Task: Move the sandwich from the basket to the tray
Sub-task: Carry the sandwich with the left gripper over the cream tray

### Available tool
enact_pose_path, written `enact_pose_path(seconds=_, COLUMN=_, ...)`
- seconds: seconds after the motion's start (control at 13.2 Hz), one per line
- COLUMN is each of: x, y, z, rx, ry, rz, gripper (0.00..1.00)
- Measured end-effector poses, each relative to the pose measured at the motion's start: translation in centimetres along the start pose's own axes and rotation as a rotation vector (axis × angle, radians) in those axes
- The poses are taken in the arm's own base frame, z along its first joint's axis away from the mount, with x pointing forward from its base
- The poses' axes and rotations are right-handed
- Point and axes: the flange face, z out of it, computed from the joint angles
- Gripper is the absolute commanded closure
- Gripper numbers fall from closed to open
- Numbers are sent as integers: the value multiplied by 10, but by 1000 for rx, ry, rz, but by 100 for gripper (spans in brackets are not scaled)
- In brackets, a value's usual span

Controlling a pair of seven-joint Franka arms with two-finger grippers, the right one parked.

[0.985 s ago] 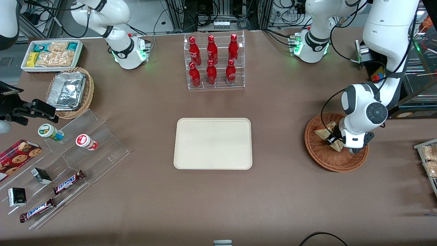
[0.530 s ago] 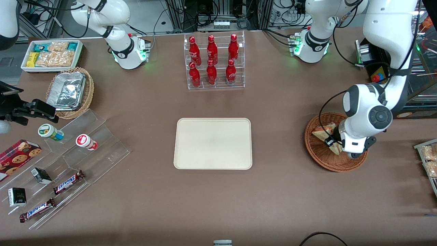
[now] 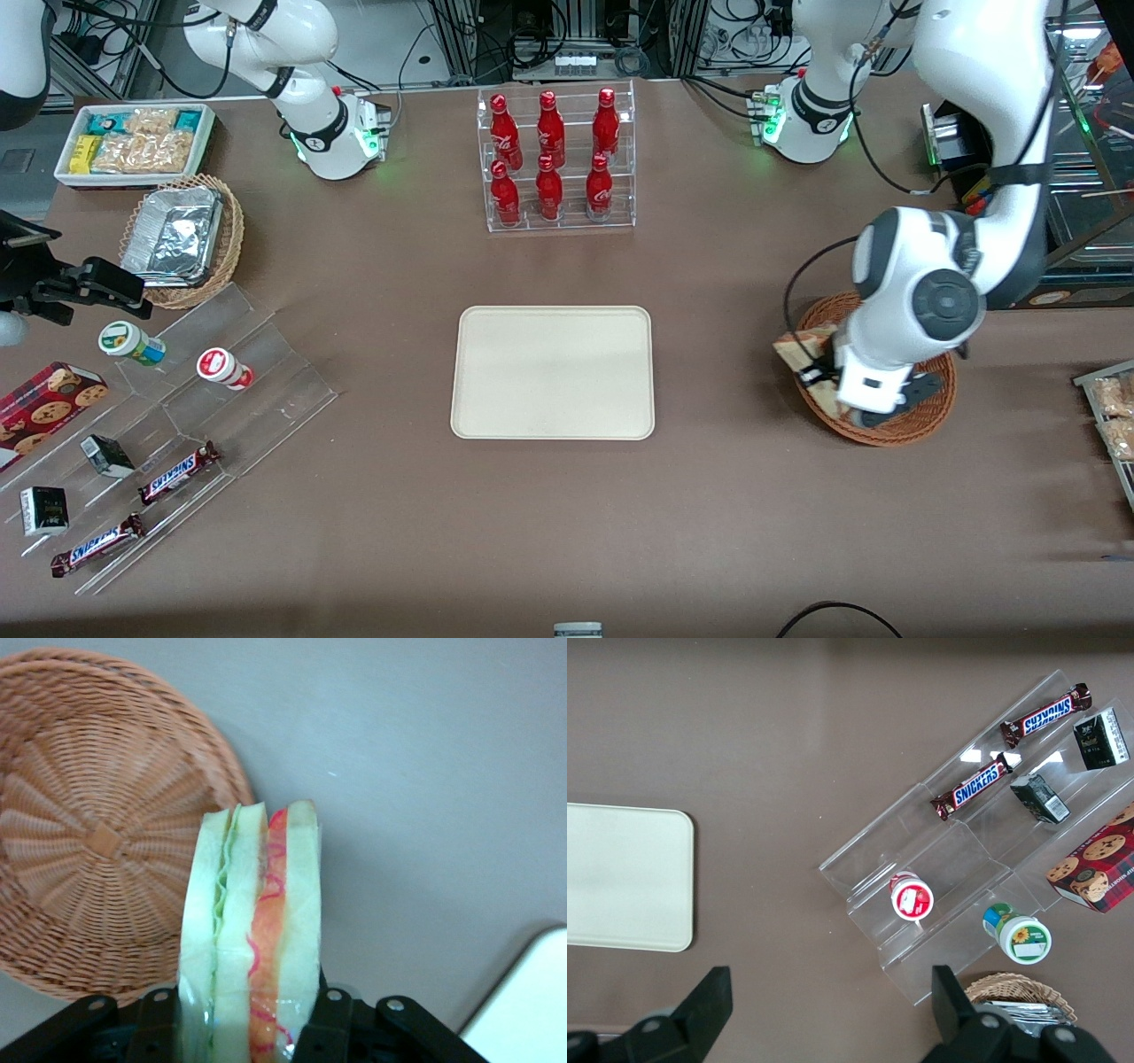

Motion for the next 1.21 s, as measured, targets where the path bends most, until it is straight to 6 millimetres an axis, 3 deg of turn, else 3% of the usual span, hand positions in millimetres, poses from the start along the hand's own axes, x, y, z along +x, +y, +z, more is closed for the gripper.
enact_pose_path(seconds=0.23, x=-25, y=58, z=8, rx=-1, ry=9, rz=123, gripper=54)
enact_pose_path(seconds=0.68, x=-110, y=170, z=36, rx=-6, ry=-1, rz=340, gripper=54)
enact_pose_path(seconds=0.91, x=-136, y=206, z=67, rx=-25, ry=-56, rz=394, gripper=55)
enact_pose_path(seconds=1.21, x=-141, y=235, z=104, rx=-58, ry=-78, rz=424, gripper=54)
